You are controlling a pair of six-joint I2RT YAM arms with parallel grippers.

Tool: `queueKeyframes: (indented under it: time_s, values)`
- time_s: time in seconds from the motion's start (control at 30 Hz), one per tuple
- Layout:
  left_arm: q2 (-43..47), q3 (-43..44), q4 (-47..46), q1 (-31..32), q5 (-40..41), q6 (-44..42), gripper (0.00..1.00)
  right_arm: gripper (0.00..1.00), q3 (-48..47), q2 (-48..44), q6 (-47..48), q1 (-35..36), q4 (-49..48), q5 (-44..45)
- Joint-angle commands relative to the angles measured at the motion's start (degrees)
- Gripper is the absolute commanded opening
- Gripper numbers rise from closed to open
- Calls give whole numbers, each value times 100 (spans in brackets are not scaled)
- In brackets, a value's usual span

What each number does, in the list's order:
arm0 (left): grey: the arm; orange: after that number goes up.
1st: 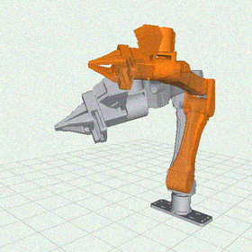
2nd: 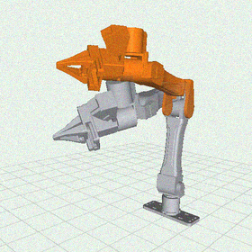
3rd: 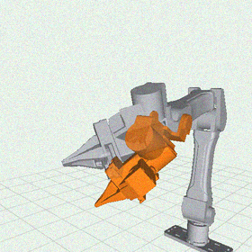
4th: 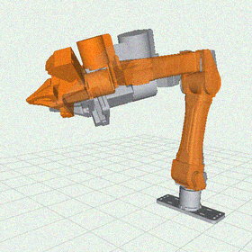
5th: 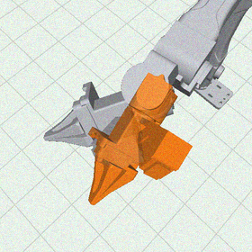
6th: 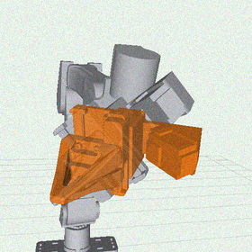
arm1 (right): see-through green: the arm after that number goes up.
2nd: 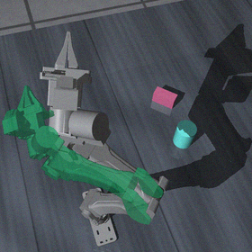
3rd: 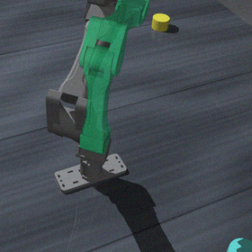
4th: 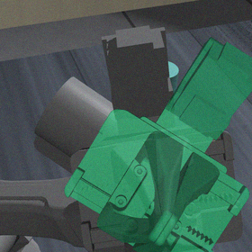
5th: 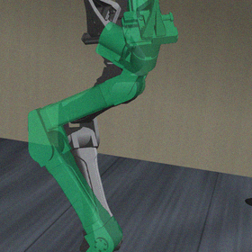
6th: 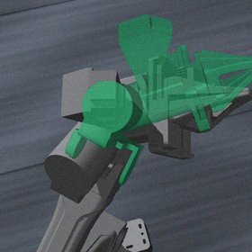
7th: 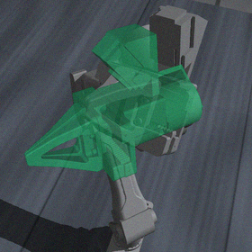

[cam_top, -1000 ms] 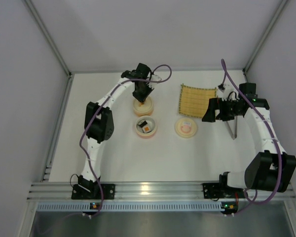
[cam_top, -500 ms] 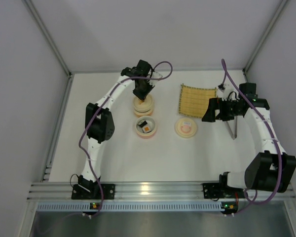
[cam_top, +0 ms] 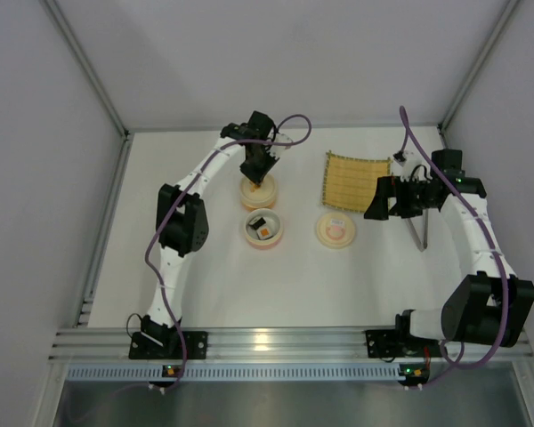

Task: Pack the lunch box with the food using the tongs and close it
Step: Close the box lid on the packing box.

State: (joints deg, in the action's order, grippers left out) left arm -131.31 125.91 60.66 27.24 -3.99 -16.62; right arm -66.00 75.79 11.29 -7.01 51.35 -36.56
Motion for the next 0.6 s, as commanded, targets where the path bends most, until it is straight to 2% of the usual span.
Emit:
queueKeyframes:
  time_s: [0.0, 0.57]
  values:
    - [-27, 101, 25, -26, 3, 45, 0, 99, -36, -143, -21, -73, -398, -159]
    - [-35, -145, -151, -140, -216, 80, 3, 99, -36, -135, -4, -73, -380, -176]
